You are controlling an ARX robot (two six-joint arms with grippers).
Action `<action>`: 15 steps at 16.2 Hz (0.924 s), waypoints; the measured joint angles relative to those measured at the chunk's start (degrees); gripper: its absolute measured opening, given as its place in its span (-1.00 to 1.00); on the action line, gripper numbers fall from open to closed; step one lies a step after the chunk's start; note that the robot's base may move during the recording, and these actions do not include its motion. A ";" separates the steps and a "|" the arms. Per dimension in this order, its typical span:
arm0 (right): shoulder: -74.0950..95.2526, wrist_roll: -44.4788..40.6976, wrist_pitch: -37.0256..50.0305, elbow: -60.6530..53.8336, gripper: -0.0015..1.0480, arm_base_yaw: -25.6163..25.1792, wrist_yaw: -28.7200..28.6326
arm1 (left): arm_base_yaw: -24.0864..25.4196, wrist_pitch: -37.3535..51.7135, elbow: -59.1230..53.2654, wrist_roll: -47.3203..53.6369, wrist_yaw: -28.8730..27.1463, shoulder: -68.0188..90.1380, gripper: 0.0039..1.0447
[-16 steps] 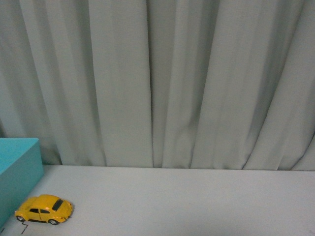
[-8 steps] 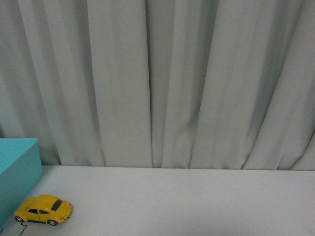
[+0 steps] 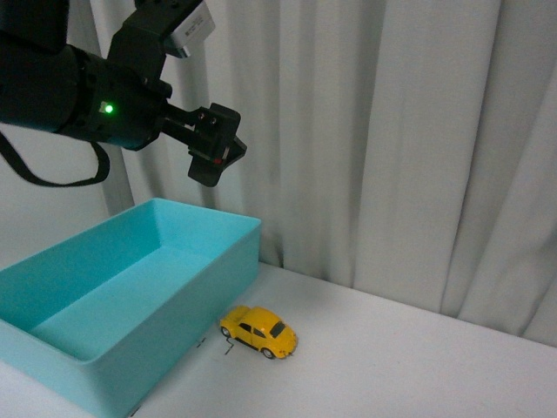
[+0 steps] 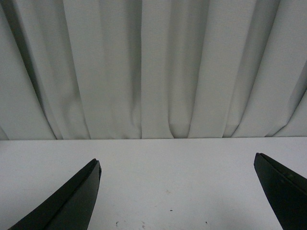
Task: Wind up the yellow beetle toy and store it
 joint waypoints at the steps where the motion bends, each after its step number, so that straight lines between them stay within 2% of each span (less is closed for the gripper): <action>1: 0.00 0.00 0.00 0.00 0.87 0.00 -0.02 | -0.28 -2.89 4.35 3.89 2.27 3.76 0.88; 4: 0.00 0.02 0.00 0.00 0.87 0.00 -0.02 | -3.06 -14.56 17.40 19.21 8.94 13.77 0.88; 6: 0.00 0.02 0.00 0.00 0.87 0.00 -0.02 | -5.66 -26.34 24.41 31.43 8.92 18.91 0.88; 10: 0.00 0.00 0.00 0.00 0.87 0.00 -0.02 | -9.35 -41.99 31.02 55.04 2.54 26.49 0.88; 15: 0.00 0.00 0.00 0.00 0.87 0.00 -0.02 | -9.70 -46.23 32.85 73.00 -7.06 33.40 0.88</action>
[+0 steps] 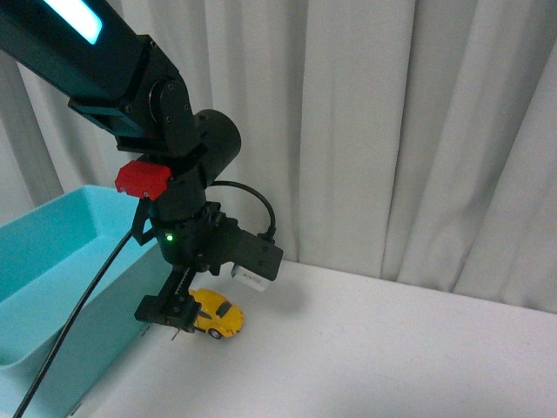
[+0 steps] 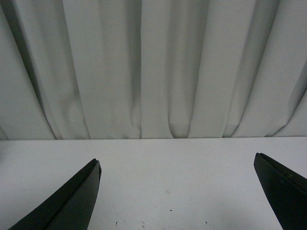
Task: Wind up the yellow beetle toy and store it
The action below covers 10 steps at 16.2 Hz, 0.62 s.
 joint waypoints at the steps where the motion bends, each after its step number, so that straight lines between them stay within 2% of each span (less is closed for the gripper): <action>1: 0.00 -0.02 0.00 0.00 0.87 0.00 0.00 | 0.00 0.42 0.00 0.04 0.09 0.42 0.88; 7: 0.00 -0.02 0.00 0.00 0.87 0.00 0.00 | 0.24 1.07 0.44 -0.20 0.39 2.69 0.88; 8: 0.00 -0.02 0.00 0.00 0.87 0.00 0.00 | 0.24 1.20 0.66 -0.22 0.39 3.04 0.82; 10: 0.00 -0.02 0.00 0.00 0.87 0.00 0.00 | 0.24 1.33 0.81 -0.39 0.42 3.39 0.45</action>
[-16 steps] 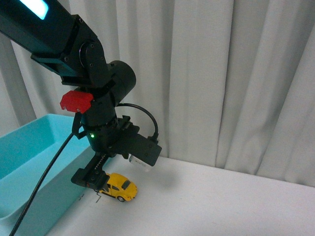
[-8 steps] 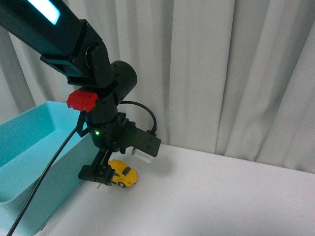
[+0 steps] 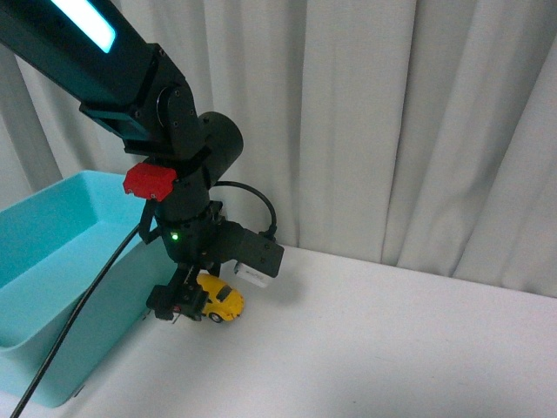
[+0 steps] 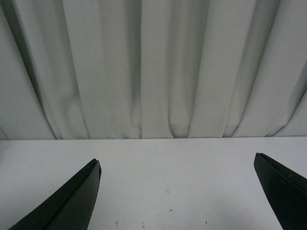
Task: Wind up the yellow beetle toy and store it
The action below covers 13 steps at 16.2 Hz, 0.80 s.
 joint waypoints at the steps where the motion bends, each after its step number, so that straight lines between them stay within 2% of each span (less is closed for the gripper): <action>1: 0.00 0.02 0.00 0.00 0.87 0.00 0.00 | 0.00 0.07 0.04 0.02 0.00 0.04 0.24; 3: 0.00 0.02 0.00 0.00 0.87 0.00 0.00 | -0.02 -0.17 0.61 0.44 0.09 0.07 -0.14; 4: 0.00 0.02 0.00 0.00 0.87 0.00 0.00 | -0.07 -0.57 1.05 0.83 0.35 0.07 -0.22; 7: 0.00 0.00 0.00 0.00 0.87 0.00 0.00 | -0.59 -2.67 1.75 4.63 2.03 0.07 -0.26; 8: 0.00 0.02 0.00 0.00 0.87 0.00 0.00 | -1.68 -6.75 2.80 8.46 5.95 -0.96 -0.27; 9: 0.00 0.02 0.00 0.00 0.87 0.00 0.00 | -2.08 -9.64 3.96 7.89 8.57 -2.45 -0.27; 13: 0.00 0.00 0.00 0.00 0.87 0.00 0.00 | -0.35 -13.86 10.78 -1.49 20.33 -11.56 -0.28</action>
